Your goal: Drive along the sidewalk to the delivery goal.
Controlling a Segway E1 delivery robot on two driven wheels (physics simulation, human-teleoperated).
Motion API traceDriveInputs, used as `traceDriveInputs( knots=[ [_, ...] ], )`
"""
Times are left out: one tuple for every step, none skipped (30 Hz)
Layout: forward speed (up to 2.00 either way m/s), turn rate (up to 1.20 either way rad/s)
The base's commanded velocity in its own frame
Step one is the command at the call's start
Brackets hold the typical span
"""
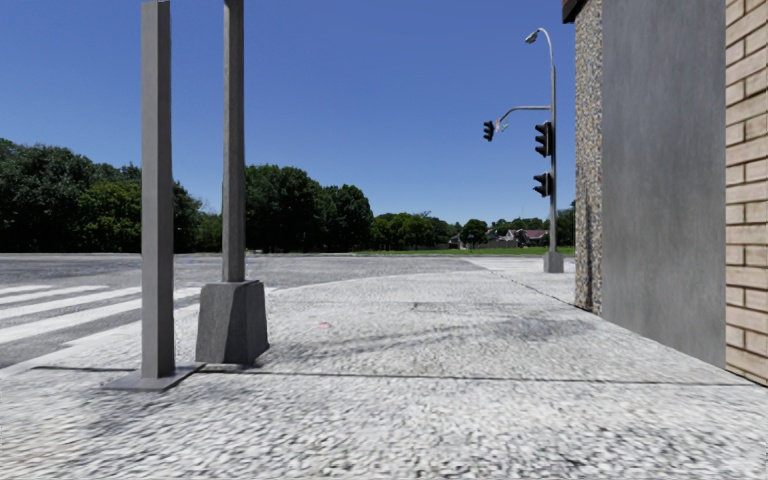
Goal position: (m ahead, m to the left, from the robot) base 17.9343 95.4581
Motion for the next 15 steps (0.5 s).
traceDriveInputs(
  knots=[
    [2.0, 0.0],
    [2.0, 0.0],
    [2.0, 0.0],
    [2.0, 0.0],
    [2.0, 0.0],
    [2.0, 0.0],
    [2.0, 0.0],
    [2.0, 0.0],
    [2.0, 0.0],
    [2.0, 0.0],
    [2.0, 0.0],
    [2.0, 0.0],
    [2.0, 0.0],
    [2.0, 0.0],
    [2.0, 0.0]
  ],
)
